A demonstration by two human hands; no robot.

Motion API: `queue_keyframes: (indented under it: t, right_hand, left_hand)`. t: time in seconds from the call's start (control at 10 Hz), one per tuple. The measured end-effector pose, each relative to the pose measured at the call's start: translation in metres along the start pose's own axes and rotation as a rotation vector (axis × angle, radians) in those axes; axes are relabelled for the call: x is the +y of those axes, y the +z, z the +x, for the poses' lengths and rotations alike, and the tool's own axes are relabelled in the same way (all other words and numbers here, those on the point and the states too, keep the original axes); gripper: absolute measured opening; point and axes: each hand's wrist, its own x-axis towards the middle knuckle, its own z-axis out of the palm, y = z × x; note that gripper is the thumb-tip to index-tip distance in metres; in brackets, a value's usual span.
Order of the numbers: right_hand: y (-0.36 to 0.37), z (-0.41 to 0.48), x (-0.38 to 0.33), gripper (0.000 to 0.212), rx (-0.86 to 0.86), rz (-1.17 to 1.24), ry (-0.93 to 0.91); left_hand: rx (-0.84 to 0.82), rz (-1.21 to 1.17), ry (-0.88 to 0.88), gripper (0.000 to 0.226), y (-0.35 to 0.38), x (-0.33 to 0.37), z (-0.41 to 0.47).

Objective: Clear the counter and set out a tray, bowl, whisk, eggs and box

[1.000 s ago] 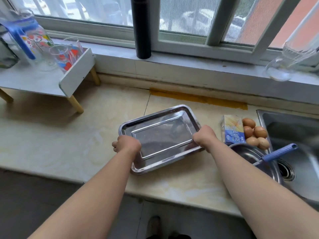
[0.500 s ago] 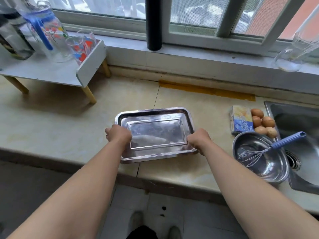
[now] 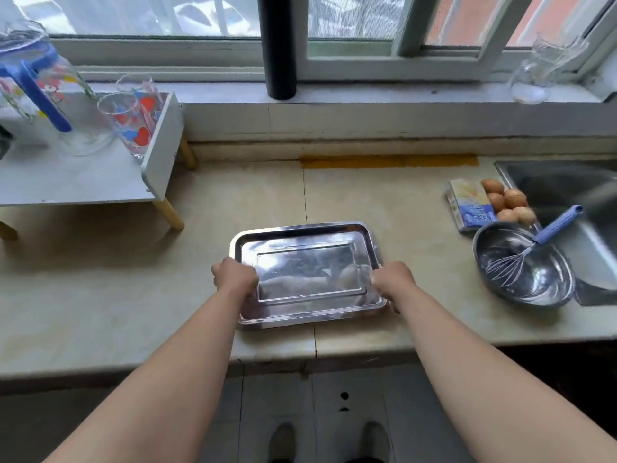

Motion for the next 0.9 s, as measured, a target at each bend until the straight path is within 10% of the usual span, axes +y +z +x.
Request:
queue_keyframes:
  t: [0.9]
  right_hand:
    - [-0.019,-0.033,-0.002,0.027,0.098,0.018,-0.002]
  left_hand:
    - [-0.032,0.157,0.025,0.049,-0.018,0.019,-0.003]
